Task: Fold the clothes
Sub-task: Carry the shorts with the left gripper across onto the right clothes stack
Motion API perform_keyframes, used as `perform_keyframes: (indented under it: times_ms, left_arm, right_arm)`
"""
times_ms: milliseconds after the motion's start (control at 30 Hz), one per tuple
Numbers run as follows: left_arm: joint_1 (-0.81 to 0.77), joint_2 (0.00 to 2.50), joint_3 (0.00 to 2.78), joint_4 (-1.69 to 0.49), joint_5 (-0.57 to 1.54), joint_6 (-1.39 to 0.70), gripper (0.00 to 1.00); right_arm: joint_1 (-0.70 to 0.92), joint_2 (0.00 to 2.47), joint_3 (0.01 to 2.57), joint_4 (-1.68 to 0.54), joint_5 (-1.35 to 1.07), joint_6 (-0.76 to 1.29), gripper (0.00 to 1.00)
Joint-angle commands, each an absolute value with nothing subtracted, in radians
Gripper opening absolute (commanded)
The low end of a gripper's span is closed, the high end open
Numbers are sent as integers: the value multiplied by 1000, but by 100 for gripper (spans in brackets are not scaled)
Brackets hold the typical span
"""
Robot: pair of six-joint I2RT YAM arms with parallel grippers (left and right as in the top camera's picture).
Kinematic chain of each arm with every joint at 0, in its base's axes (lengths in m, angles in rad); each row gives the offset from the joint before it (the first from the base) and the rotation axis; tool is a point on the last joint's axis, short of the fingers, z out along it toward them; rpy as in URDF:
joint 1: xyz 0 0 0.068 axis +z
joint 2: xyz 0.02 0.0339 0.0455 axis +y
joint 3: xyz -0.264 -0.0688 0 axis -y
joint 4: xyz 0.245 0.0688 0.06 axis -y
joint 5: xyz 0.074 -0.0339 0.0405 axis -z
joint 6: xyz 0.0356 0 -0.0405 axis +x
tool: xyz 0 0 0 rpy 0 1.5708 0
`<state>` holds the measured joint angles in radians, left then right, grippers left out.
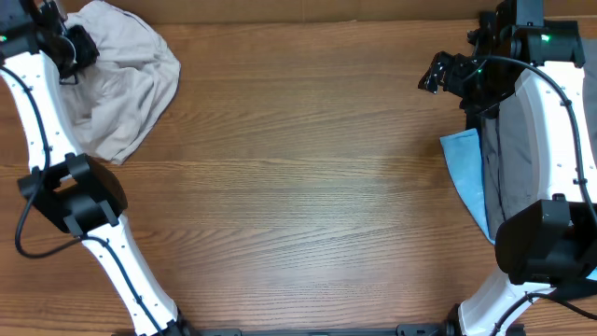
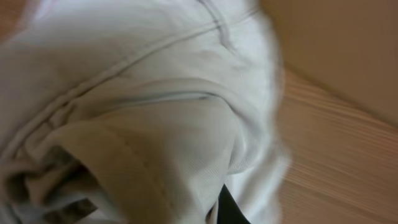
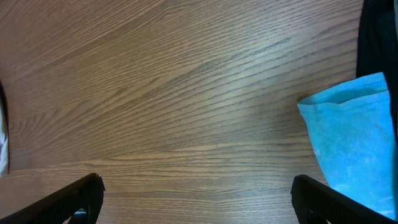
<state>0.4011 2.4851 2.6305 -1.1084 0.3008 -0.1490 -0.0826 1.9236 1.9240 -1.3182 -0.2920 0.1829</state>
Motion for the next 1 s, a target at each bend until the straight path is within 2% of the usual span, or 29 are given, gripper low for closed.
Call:
perform_keyframes:
  times_ms: [0, 100, 200, 233, 433, 533, 733, 833, 967]
  left_arm:
    - [296, 2367, 2669, -1204, 503, -71, 4]
    - [190, 2360, 2669, -1309, 503, -20, 4]
    - [-3, 2360, 2669, -1449, 506, 42, 4]
    - [-83, 2360, 2669, -1466, 507, 49, 4]
    - [-256, 2360, 2669, -1436, 508, 15, 4]
    - [-348, 2360, 2669, -1362, 521, 14, 4]
    - [-429, 2360, 2669, -1251, 539, -61, 4]
    - [-455, 2360, 2678, -1144, 605, -92, 4]
    - [-493, 2360, 2708, -869, 664, -209, 4]
  right_arm:
    - [-80, 1925, 1923, -1311, -300, 181, 100]
    - [-80, 1925, 1924, -1312, -295, 164, 100]
    - [-85, 1925, 1924, -1315, -271, 155, 100]
    - [-95, 1924, 1925, -1318, -271, 155, 100]
    - [-146, 1913, 1925, -1342, -271, 155, 100]
    - [-205, 1896, 1925, -1349, -303, 155, 100]
    - [-286, 1883, 1925, -1363, -364, 151, 100]
    - [-329, 1870, 1932, -1365, -378, 152, 100]
    - [-430, 1819, 2020, -1394, -475, 152, 98]
